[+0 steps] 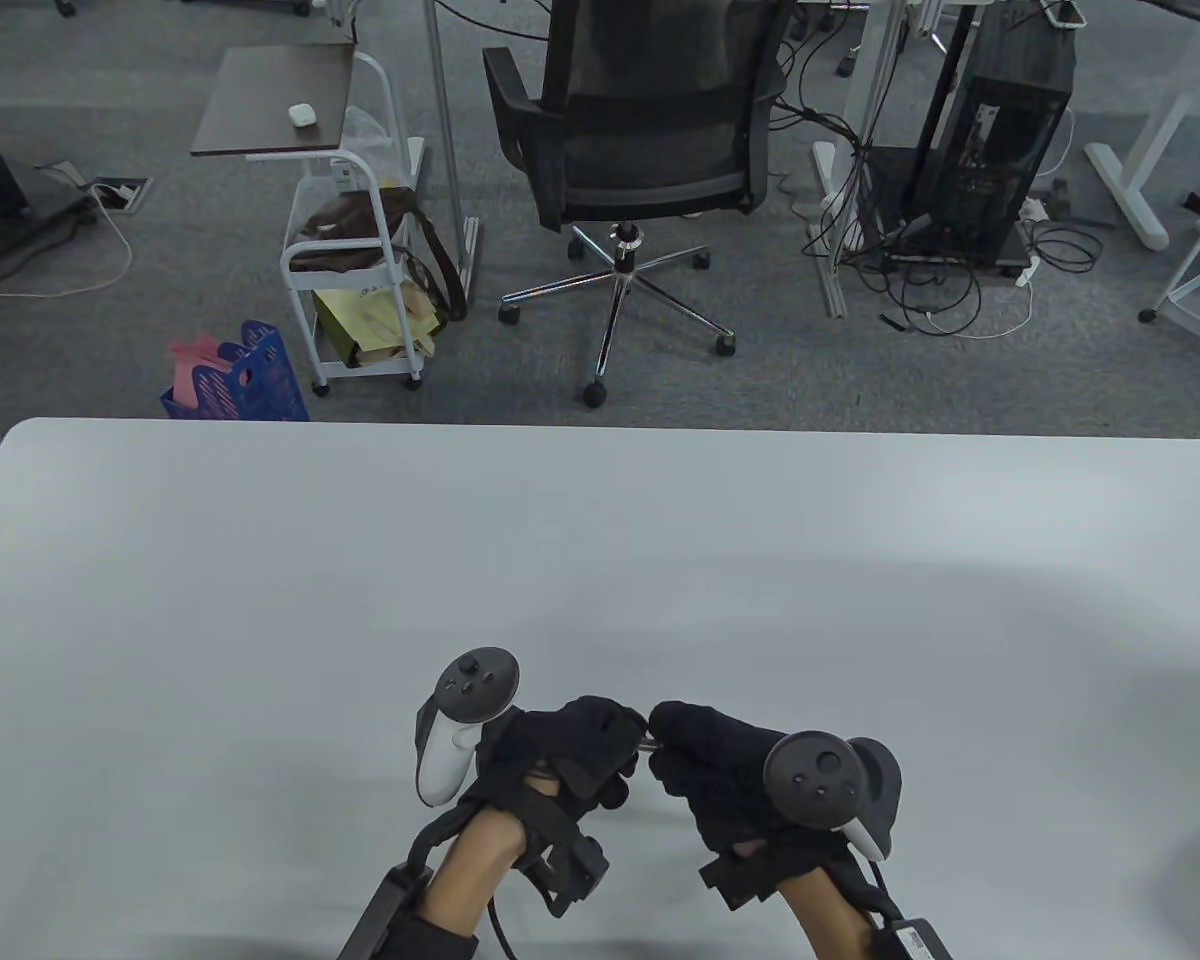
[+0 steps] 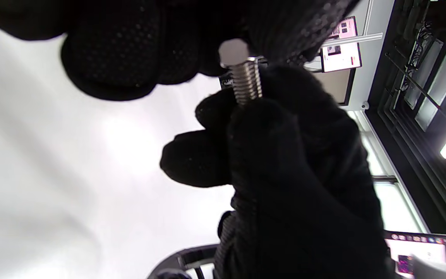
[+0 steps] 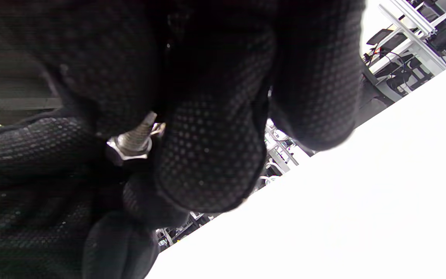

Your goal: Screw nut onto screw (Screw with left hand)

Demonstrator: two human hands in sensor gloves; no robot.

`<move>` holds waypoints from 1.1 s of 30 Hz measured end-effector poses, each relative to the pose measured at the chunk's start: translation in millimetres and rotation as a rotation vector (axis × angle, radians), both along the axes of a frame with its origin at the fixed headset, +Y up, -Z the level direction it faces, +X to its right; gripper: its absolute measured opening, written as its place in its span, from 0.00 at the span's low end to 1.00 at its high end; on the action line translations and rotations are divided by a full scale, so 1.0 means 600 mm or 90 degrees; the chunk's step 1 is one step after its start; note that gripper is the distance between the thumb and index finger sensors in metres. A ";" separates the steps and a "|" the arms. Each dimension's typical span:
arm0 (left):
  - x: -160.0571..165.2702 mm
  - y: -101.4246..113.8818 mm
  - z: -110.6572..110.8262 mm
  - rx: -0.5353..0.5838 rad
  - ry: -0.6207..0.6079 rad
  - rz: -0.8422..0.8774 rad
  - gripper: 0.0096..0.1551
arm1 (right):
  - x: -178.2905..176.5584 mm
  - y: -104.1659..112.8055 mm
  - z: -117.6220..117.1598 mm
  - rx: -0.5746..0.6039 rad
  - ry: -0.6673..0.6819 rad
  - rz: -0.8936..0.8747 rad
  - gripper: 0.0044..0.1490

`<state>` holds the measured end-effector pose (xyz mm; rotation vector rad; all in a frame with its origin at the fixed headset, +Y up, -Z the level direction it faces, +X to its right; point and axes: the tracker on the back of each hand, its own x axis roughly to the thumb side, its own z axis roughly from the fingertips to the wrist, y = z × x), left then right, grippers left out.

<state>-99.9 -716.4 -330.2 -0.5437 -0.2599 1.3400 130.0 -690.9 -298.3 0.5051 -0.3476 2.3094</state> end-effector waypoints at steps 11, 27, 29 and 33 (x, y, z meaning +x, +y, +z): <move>0.001 -0.004 -0.001 0.002 0.003 -0.031 0.31 | -0.004 -0.003 0.002 0.014 -0.008 0.034 0.29; -0.003 -0.005 0.001 -0.008 0.010 -0.004 0.37 | -0.003 -0.002 0.004 0.019 -0.008 0.025 0.30; -0.006 -0.008 0.003 -0.011 0.052 -0.017 0.41 | -0.003 0.000 0.006 0.027 -0.013 0.021 0.30; -0.002 -0.009 0.001 -0.010 0.029 -0.026 0.33 | -0.004 -0.002 0.005 0.027 -0.016 0.040 0.30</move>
